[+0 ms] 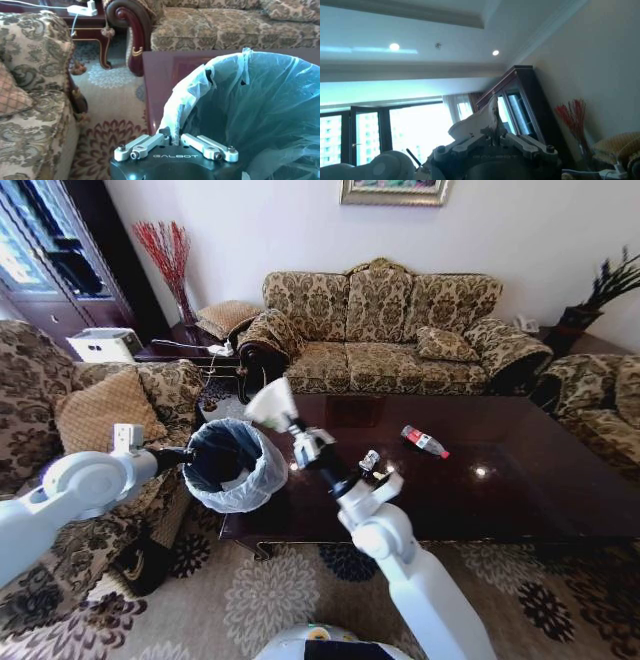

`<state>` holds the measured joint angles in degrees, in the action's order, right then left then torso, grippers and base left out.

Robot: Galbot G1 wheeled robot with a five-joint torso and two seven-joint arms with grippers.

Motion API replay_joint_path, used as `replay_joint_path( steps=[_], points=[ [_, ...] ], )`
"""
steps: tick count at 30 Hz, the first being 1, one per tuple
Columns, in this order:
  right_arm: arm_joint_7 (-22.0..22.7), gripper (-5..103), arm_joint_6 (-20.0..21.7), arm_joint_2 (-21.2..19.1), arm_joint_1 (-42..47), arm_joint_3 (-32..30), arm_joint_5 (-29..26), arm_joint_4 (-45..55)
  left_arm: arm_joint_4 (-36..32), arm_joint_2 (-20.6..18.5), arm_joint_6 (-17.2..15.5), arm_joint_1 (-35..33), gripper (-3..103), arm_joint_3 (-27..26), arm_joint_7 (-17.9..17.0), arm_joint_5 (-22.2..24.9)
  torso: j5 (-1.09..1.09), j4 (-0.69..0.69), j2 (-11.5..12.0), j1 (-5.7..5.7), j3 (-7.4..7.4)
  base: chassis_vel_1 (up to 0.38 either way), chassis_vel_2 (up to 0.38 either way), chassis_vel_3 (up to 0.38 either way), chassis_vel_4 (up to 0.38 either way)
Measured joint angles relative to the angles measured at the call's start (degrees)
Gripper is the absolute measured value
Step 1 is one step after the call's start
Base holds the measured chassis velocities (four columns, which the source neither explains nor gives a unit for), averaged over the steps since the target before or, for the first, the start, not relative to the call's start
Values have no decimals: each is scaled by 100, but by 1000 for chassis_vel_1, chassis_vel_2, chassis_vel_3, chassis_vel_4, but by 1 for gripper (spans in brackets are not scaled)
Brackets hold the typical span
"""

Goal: Move to the front of the table and place the trash on the table into the trash bin.

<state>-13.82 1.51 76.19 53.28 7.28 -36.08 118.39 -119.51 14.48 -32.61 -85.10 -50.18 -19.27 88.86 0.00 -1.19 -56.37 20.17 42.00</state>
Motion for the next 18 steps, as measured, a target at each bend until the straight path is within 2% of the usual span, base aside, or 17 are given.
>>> replay_joint_path(
  steps=[2, 4, 6, 7, 9, 13, 14, 16, 17, 18],
  points=[
    [127, 1, 44, 243, -57, 243, 377, -228, -74, 66, -9, -10, 0, 0, -5, 1, 0, 0, 0, 0, 0, 0, 0, 0, 0],
    [529, 1, 134, 464, -75, 517, 837, -456, -92, 75, -11, -32, 0, 4, -18, -23, 0, -1, 0, 0, 0, 0, 0, 0, 0],
    [652, -2, 172, 506, -78, 590, 962, -522, -95, 66, -11, -36, 0, 8, -18, -32, 0, -2, 0, 0, 0, 0, 0, 0, 0],
    [705, 3, 190, 529, -79, 638, 1052, -572, -105, 60, -12, -34, 0, 11, -17, -33, -1, -1, 0, 0, 0, 0, 0, 0, 0],
    [715, 3, 200, 543, -77, 665, 1121, -605, -121, 58, -12, -27, 0, 12, -17, -34, -1, -1, 0, 0, 0, 0, 0, 0, 0],
    [733, 24, 209, 491, -30, 655, 1180, -603, -177, 83, -7, -21, 0, 17, -15, -30, 2, 1, 0, 0, 0, 0, 0, 0, 0],
    [733, 24, 209, 491, -30, 655, 1180, -603, -177, 83, -7, -21, 0, 17, -15, -30, 2, 1, 0, 0, 0, 0, 0, 0, 0],
    [734, 35, 207, 456, -2, 619, 1180, -580, -183, 119, -4, -26, 0, 18, -16, -31, 1, 0, 0, 0, 0, 0, 0, 0, 0],
    [734, 35, 207, 456, -2, 619, 1180, -580, -183, 119, -4, -26, 0, 18, -16, -31, 1, 0, 0, 0, 0, 0, 0, 0, 0],
    [734, 40, 207, 447, 22, 601, 1174, -563, -186, 134, -2, -28, 0, 17, -22, -31, 1, 0, 0, 0, 0, 0, 0, 0, 0]
  ],
)
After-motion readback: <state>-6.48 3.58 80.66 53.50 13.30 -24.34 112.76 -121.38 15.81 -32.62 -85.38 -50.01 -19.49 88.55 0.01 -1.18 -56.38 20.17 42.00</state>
